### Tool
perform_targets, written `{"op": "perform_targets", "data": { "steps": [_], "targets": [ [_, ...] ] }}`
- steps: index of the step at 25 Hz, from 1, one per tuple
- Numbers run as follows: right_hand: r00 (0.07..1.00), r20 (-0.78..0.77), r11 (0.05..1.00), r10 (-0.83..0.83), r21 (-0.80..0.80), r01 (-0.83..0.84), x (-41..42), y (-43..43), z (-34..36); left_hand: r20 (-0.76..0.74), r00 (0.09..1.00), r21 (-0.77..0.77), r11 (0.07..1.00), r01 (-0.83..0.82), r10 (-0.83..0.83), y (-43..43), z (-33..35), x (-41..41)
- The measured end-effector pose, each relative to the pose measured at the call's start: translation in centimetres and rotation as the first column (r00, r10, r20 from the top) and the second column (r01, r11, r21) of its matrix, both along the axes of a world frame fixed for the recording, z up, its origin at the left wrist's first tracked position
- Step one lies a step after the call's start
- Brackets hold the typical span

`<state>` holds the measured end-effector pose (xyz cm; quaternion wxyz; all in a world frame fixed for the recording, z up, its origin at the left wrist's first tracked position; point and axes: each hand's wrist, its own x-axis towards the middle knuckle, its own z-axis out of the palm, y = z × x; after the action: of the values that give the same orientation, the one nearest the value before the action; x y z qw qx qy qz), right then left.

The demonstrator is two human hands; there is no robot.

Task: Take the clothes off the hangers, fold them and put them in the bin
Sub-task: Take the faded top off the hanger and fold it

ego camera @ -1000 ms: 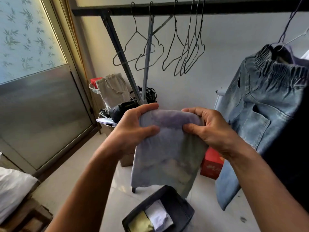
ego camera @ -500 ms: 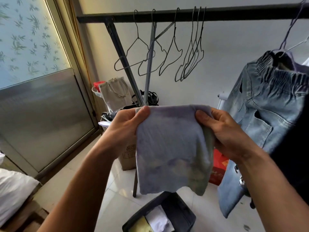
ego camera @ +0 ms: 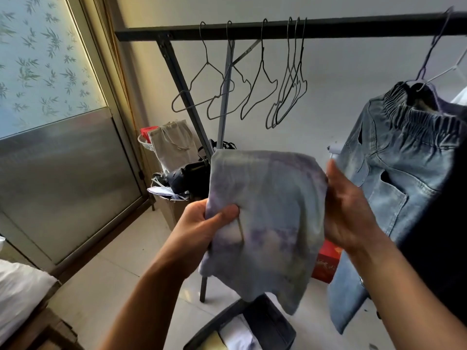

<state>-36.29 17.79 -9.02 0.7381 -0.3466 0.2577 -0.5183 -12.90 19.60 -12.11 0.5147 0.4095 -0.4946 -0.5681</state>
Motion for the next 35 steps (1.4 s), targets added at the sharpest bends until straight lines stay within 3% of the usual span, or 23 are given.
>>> {"op": "perform_targets", "data": {
  "steps": [1, 3, 5, 6, 9, 12, 14, 16, 18, 20, 21, 24, 27, 29, 31, 33, 35],
  "targets": [
    [0.992, 0.098, 0.996, 0.086, 0.000, -0.086, 0.1, 0.5, -0.7, -0.004, 1.000, -0.047, 0.999, -0.022, 0.022, 0.1, 0.3, -0.2],
    [0.990, -0.001, 0.990, 0.141, -0.034, -0.140, 0.8, 1.1, -2.4, 0.020, 0.997, -0.104, 0.992, -0.067, 0.070, 0.2, 0.9, -0.6],
    [0.969, -0.245, 0.999, -0.005, -0.042, -0.006, 1.6, 1.2, -3.9, 0.061, 0.990, -0.133, 0.984, -0.121, 0.130, 0.3, 1.1, -0.8],
    [0.956, -0.286, 0.997, -0.070, -0.035, 0.063, 2.1, 1.3, -3.7, 0.089, 0.981, -0.159, 0.975, -0.154, 0.170, 0.3, 1.2, -0.8],
    [0.931, -0.319, 0.984, -0.176, -0.050, 0.169, 2.1, 1.1, -2.6, 0.181, 0.912, -0.281, 0.908, -0.310, 0.367, 0.3, 1.2, -1.0],
    [0.912, -0.340, 0.971, -0.231, -0.141, 0.194, 2.3, 1.4, -1.4, 0.103, 0.873, -0.329, 0.845, -0.422, 0.476, 0.3, 1.2, -1.0],
    [0.913, -0.334, 0.969, -0.235, -0.160, 0.191, 2.4, 1.4, -1.2, 0.068, 0.919, -0.341, 0.875, -0.344, 0.388, 0.3, 1.1, -0.4],
    [0.920, -0.322, 0.971, -0.221, -0.159, 0.178, 2.1, 1.3, -1.0, 0.057, 0.980, -0.256, 0.951, -0.171, 0.192, 0.7, 1.4, 0.5],
    [0.924, -0.329, 0.976, -0.195, -0.162, 0.148, 1.6, 1.1, -0.8, 0.226, 0.971, -0.235, 0.972, -0.020, 0.074, 0.9, 1.6, 1.2],
    [0.921, -0.357, 0.978, -0.155, -0.185, 0.093, 1.0, 1.0, -0.6, 0.555, 0.809, -0.376, 0.926, 0.036, 0.194, 0.8, 1.9, 1.8],
    [0.917, -0.374, 0.977, -0.140, -0.200, 0.068, 0.8, 1.0, -0.5, 0.642, 0.711, -0.460, 0.886, 0.056, 0.288, 0.8, 2.2, 2.0],
    [0.905, -0.406, 0.970, -0.129, -0.240, 0.031, 0.5, 0.9, -0.4, 0.704, 0.561, -0.598, 0.790, 0.136, 0.436, 0.4, 2.7, 2.7],
    [0.898, -0.415, 0.961, -0.150, -0.274, 0.034, 0.5, 0.6, -0.4, 0.698, 0.500, -0.662, 0.728, 0.178, 0.512, 0.6, 2.9, 3.1],
    [0.897, -0.403, 0.949, -0.181, -0.310, 0.053, 0.7, 0.7, -0.1, 0.664, 0.532, -0.684, 0.714, 0.148, 0.525, 0.5, 2.9, 3.5],
    [0.895, -0.369, 0.937, -0.251, -0.325, 0.129, 1.0, 0.9, 0.4, 0.571, 0.736, -0.604, 0.794, 0.076, 0.364, 0.8, 2.7, 3.8],
    [0.867, -0.349, 0.916, -0.356, -0.314, 0.250, 1.3, 0.7, 0.3, 0.278, 0.955, -0.357, 0.934, 0.007, 0.099, 1.8, 3.0, 3.3],
    [0.752, -0.451, 0.867, -0.480, -0.375, 0.329, 1.6, 0.0, -0.2, 0.044, 0.995, -0.076, 0.993, -0.087, 0.090, 2.5, 2.4, 2.3]
  ]
}}
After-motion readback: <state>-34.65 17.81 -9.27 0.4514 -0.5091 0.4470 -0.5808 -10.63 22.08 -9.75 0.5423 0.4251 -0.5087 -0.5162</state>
